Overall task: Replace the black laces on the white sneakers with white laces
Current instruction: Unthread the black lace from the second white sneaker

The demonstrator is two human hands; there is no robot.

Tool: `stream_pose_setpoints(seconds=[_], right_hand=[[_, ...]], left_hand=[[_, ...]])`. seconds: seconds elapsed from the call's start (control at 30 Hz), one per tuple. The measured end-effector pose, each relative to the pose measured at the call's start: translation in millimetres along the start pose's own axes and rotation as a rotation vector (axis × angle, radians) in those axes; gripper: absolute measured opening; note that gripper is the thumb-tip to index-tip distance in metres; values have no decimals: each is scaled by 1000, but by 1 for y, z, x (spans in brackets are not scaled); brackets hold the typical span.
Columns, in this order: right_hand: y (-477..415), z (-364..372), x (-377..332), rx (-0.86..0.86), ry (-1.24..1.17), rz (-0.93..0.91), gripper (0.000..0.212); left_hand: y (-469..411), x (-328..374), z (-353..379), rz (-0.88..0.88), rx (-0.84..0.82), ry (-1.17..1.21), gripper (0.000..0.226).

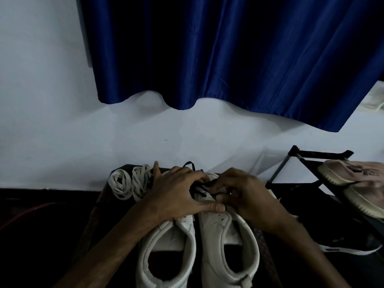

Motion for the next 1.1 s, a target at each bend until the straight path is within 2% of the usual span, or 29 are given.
stream_pose_setpoints(seconds=[0.1,0.2,0.3,0.43,0.5,0.57,0.6,0.67,0.8,0.9,0.97,1.1], right_hand=[[-4,7,1,-34,-5,31,25],[-8,11,6,-2,22,86,21],[-6,16,6,47,110,89,19],[13,-10,7,272,374,144,10],[28,-40,28,398,330,231,8],[47,-71,57,573,232,347,24],[53,-78,66,607,218,393,28],[50,-70,61,532,222,373,27],[17,-36,13,222,66,25,15],[-2,-8,2,-68,157,3,14],[-6,5,1,-124,183,17,11],[-2,5,5,-23,188,72,8]], left_hand=[[0,3,-2,-1,51,-12,94],[-1,4,0,17,12,-40,89],[-1,3,-1,4,-23,-57,94],[0,5,-4,-24,-25,-99,94],[1,5,-4,-33,-13,-93,95],[2,6,-4,-34,-6,-87,93],[3,6,-4,-33,-3,-90,91],[3,5,-3,-32,7,-92,89],[2,5,-2,-29,12,-90,93],[2,5,-1,-28,4,-78,94],[3,6,-1,-26,4,-68,93],[3,6,-2,-25,-3,-84,93]])
Point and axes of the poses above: each hand's wrist, its own y-axis away from the middle knuckle, its own z-axis out of the palm, x = y × z, the point moved 6 cm from there along -y, towards the middle knuckle, and after that the axes turned 9 degrees about -x, right-handed, at the moved point
